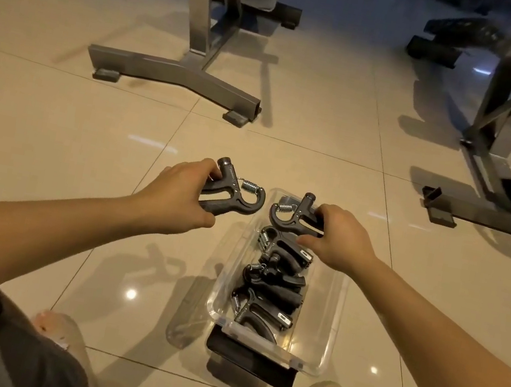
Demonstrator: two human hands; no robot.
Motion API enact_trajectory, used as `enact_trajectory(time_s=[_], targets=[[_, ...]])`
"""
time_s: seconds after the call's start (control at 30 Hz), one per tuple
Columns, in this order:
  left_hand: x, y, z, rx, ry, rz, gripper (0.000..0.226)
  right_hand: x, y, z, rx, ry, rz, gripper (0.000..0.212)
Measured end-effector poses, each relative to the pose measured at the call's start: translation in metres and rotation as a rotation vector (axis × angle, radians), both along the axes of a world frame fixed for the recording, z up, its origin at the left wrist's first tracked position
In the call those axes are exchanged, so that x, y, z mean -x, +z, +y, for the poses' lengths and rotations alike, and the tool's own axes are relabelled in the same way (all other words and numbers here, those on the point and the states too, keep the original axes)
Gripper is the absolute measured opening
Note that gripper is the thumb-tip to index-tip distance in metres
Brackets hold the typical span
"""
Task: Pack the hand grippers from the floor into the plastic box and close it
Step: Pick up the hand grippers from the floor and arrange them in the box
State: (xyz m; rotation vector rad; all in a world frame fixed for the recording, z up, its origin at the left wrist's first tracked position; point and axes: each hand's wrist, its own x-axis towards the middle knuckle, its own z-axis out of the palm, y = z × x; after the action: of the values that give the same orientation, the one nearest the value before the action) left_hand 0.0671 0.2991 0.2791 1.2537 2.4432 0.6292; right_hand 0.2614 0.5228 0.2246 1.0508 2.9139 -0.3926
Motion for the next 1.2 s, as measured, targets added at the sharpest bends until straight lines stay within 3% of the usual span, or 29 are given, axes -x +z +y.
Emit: enact_trajectory(time_s=[0.13,0.4,0.6,1.2], targets=[[0.003,-0.008,0.004,0.027,-0.033,-0.022,0.059,-0.002,-0.02,-0.002,0.073,-0.009,-0.022,0.04],[0.008,-0.036,-0.007,0.056,-0.062,-0.06,0.057,-0.013,-0.108,-0.021,0.261,-0.082,-0.189,0.047],[0.012,-0.046,-0.017,0.074,-0.069,-0.087,0.057,-0.013,-0.148,-0.03,0.178,-0.058,-0.205,0.061],[0.017,-0.046,-0.016,0.072,-0.07,-0.091,0.059,-0.001,-0.165,-0.035,0.127,-0.04,-0.23,0.063]])
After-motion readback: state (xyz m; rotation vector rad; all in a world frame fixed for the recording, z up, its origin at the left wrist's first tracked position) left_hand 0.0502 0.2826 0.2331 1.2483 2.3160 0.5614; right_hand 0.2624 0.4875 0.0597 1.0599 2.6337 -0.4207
